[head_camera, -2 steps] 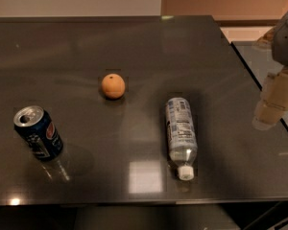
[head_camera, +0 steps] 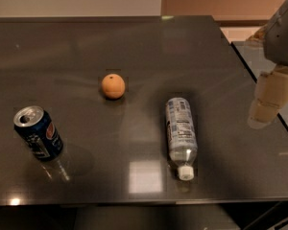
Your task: Move blue plastic bottle near orange
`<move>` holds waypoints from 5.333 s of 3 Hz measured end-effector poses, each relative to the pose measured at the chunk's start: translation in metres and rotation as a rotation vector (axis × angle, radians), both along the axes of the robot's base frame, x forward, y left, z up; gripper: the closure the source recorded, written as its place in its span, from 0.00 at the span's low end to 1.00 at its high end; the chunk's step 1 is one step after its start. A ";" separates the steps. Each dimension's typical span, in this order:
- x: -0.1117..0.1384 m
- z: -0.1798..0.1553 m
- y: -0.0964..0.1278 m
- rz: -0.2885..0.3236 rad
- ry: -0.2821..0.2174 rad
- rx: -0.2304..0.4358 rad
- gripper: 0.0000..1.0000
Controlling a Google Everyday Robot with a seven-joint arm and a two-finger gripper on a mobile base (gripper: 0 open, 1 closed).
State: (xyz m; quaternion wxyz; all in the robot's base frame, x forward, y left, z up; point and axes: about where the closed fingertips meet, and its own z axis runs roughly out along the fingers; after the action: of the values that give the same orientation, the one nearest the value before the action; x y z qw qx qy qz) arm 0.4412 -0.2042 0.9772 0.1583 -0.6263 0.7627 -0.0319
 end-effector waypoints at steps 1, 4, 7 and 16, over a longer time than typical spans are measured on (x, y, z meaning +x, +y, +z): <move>0.005 -0.004 0.026 0.105 -0.001 0.004 0.00; -0.005 -0.038 0.101 0.523 -0.023 -0.043 0.00; -0.017 -0.102 0.137 0.952 0.007 -0.210 0.00; 0.031 -0.105 0.186 1.156 -0.070 -0.305 1.00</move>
Offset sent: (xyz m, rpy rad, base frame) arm 0.0037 0.0900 -0.0247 0.0227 0.0156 0.4129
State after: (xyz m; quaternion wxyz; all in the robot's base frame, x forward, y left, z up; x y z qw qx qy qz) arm 0.4725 -0.0181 0.8727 0.0832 -0.9540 0.2793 -0.0702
